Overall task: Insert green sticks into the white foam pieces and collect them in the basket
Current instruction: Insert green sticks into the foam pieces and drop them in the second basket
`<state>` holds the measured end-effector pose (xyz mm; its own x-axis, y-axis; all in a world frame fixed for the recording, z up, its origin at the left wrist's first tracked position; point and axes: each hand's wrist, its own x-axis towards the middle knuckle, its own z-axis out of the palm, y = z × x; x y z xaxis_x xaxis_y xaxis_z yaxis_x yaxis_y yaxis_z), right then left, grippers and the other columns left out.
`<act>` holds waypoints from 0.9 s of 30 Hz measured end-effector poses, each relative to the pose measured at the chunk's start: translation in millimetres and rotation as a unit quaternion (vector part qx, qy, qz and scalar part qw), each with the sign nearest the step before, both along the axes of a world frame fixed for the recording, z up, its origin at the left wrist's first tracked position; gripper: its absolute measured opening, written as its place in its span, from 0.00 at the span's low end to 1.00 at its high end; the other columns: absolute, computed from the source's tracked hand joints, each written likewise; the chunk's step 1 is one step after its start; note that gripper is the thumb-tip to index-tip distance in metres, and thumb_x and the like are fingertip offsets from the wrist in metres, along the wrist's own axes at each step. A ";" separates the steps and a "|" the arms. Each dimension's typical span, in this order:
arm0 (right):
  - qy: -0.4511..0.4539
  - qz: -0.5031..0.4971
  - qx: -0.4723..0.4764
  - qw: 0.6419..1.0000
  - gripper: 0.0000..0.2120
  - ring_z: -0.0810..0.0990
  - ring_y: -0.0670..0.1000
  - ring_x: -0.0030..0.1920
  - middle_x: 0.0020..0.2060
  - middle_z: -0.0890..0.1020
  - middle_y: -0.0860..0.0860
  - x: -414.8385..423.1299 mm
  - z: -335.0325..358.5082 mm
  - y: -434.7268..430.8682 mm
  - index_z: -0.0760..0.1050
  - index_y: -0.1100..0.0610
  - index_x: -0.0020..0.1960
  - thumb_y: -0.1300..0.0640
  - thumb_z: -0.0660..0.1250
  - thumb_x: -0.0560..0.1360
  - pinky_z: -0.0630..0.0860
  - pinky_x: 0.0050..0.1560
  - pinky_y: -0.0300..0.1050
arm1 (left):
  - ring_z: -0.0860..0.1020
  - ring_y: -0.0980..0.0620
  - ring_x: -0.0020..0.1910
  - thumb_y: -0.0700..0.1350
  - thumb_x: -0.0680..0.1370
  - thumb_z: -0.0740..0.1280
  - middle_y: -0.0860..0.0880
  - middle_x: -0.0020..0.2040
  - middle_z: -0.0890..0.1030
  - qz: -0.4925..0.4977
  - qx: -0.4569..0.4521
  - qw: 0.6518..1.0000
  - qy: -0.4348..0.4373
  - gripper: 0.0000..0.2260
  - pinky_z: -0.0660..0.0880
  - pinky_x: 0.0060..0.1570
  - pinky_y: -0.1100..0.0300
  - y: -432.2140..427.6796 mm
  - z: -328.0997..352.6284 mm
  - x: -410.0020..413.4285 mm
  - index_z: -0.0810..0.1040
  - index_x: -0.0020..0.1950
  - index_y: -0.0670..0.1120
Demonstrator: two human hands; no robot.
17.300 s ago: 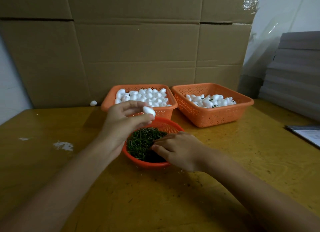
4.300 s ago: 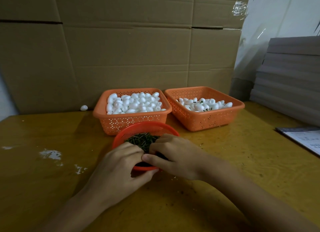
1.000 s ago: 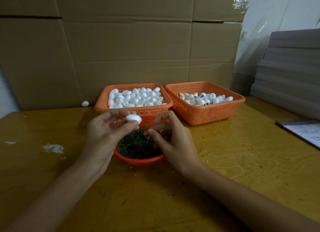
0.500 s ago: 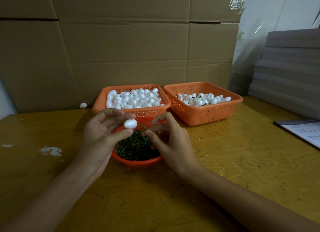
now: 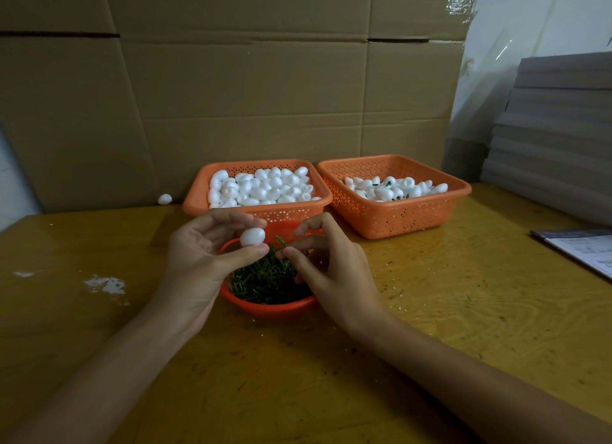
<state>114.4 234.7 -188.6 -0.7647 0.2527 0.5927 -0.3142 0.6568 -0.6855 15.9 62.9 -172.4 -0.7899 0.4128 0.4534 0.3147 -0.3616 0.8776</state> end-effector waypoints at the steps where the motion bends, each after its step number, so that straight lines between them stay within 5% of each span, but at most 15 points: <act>1: -0.003 0.001 0.000 1.000 0.12 0.85 0.47 0.38 0.47 0.88 0.43 0.0 0.0 0.2 0.72 0.54 0.59 0.54 0.73 0.80 0.81 0.45 0.59 | 0.85 0.48 0.59 0.43 0.62 0.82 0.44 0.55 0.87 0.001 0.002 1.000 -0.004 0.17 0.82 0.52 0.61 0.5 0.2 0.2 0.86 0.49 0.52; 10: 0.005 0.019 -0.005 1.000 0.05 0.85 0.47 0.36 0.48 0.88 0.42 0.5 -0.2 -0.8 0.76 0.54 0.55 0.53 0.70 0.82 0.81 0.46 0.57 | 0.87 0.45 0.53 0.45 0.72 0.76 0.43 0.55 0.87 -0.006 0.048 0.996 -0.071 0.15 0.83 0.50 0.60 3.5 3.6 0.1 0.87 0.59 0.50; 15: 0.019 0.032 0.006 0.999 0.07 0.85 0.47 0.36 0.47 0.88 0.44 1.6 -0.1 -1.0 0.77 0.54 0.54 0.53 0.72 0.81 0.81 0.44 0.57 | 0.87 0.43 0.54 0.48 0.71 0.78 0.39 0.55 0.86 -0.013 0.033 0.997 -0.068 0.11 0.83 0.49 0.60 3.6 2.3 0.7 0.88 0.52 0.48; 27: 0.042 0.031 0.043 0.998 0.14 0.84 0.38 0.39 0.44 0.88 0.47 -1.9 0.1 3.2 0.69 0.53 0.51 0.55 0.75 0.78 0.82 0.40 0.55 | 0.88 0.46 0.43 0.45 0.69 0.79 0.46 0.50 0.88 0.025 -0.060 0.996 0.064 0.08 0.83 0.44 0.62 6.3 -3.5 7.2 0.87 0.47 0.51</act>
